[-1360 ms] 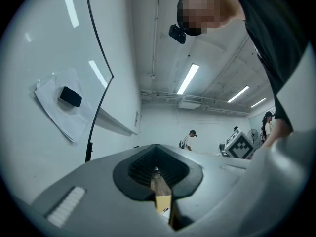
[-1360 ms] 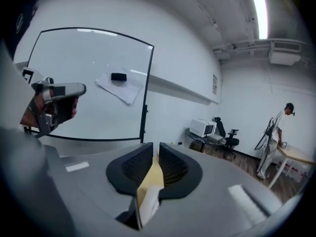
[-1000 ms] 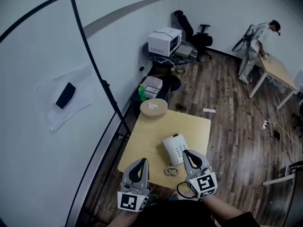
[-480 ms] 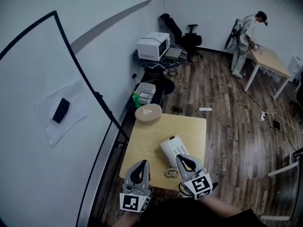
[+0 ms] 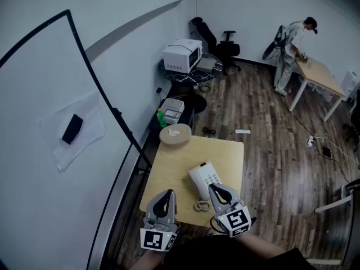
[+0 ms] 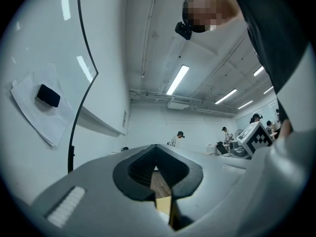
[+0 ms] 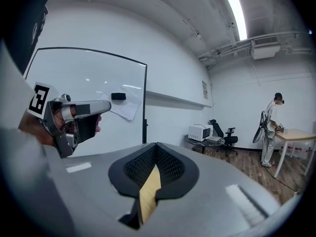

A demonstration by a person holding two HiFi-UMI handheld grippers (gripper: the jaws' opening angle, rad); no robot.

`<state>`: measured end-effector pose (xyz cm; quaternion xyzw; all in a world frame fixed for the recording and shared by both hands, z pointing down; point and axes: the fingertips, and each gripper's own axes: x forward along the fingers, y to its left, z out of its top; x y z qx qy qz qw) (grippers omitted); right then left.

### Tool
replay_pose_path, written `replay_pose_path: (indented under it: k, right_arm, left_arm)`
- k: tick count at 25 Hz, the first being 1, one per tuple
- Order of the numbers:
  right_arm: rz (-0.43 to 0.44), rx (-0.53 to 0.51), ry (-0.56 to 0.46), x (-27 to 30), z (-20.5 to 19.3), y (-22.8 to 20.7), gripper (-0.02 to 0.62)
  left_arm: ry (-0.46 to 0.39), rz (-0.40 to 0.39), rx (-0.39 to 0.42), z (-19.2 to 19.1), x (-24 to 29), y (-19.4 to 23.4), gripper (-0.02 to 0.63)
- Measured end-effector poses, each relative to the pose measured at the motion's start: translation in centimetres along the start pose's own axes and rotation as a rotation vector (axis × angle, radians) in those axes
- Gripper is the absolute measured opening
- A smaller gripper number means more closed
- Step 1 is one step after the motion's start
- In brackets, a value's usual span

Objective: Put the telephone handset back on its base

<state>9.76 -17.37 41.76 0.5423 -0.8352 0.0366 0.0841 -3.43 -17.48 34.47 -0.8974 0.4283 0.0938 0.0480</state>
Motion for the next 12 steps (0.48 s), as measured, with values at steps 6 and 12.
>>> replay_pose_path:
  k: [6,12]
  right_arm:
    - [-0.009,-0.015,0.002,0.05,0.23,-0.04,0.008]
    - [-0.018,-0.014,-0.003,-0.15,0.37,-0.29,0.008]
  left_arm:
    - [-0.004,0.000,0.001,0.15,-0.01,0.05,0.000]
    - [-0.003,-0.002,0.002,0.23,-0.08,-0.12,0.000]
